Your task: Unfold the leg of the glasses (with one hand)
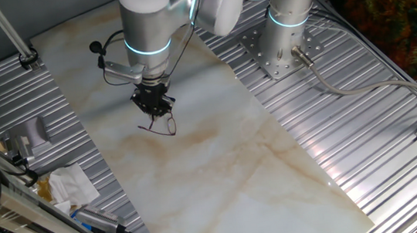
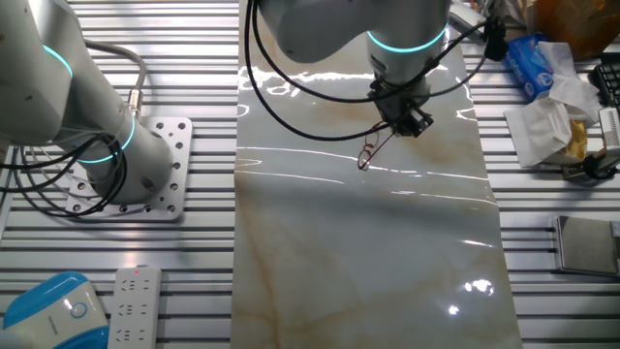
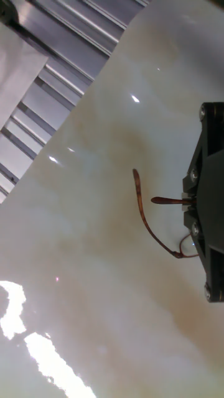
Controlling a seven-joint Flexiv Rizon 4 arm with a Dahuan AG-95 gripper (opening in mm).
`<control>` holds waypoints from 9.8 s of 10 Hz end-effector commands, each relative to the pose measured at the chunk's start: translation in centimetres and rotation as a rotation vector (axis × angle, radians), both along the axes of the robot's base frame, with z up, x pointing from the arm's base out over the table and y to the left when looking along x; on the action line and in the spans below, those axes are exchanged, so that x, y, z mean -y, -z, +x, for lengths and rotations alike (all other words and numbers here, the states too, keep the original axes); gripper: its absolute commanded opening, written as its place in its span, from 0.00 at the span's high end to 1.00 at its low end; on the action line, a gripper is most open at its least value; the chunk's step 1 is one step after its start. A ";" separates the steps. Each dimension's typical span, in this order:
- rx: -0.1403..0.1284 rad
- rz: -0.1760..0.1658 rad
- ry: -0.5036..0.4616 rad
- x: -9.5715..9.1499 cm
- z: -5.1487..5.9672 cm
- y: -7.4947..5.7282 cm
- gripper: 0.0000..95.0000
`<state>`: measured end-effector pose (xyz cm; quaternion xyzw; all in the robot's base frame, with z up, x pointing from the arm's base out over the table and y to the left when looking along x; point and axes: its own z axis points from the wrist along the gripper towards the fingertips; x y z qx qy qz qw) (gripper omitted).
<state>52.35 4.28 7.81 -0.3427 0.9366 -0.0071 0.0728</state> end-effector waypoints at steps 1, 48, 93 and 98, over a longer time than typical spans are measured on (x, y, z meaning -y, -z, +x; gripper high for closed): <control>-0.002 -0.004 0.023 0.4 -0.3 -0.5 1.00; -0.072 -0.052 0.163 2.5 -1.3 -8.6 1.00; -0.223 -0.240 0.263 2.9 -1.7 -9.3 0.60; -0.237 -0.165 0.431 5.1 -4.7 -9.3 0.80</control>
